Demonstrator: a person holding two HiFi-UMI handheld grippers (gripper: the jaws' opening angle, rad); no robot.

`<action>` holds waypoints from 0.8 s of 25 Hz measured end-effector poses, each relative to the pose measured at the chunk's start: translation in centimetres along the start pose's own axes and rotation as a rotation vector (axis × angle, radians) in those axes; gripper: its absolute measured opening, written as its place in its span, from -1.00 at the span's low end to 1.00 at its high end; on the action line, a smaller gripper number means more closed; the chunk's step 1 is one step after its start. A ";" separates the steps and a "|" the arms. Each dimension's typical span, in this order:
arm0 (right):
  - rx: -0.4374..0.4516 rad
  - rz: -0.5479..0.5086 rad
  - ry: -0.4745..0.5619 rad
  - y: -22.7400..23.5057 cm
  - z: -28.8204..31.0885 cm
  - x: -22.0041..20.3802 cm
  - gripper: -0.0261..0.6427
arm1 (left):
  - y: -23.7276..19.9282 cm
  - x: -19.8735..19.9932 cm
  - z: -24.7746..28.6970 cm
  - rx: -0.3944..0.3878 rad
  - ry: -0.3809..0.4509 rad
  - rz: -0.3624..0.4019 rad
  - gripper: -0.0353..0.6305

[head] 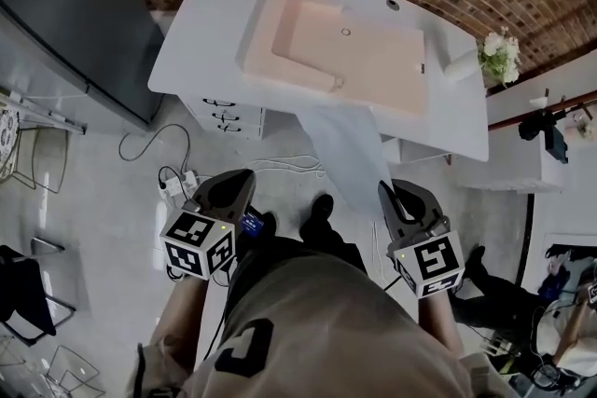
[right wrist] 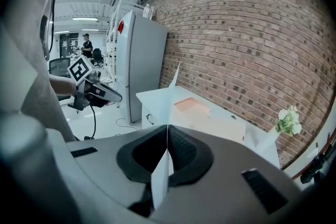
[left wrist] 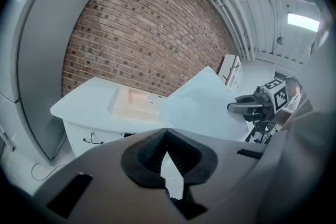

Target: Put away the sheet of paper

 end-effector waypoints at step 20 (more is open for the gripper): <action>0.115 0.111 0.155 13.3 4.9 -0.4 -0.85 | 3.9 8.1 7.2 0.118 -0.065 0.043 -0.85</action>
Point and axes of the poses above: the fingertips, and each gripper's own axes: z forward along the fingers, y to its right, x out of its top, the point moved 10 cm from there along -z, backward along the fingers, and after that the axes turned 14 degrees about -y, right-handed, at the moved point
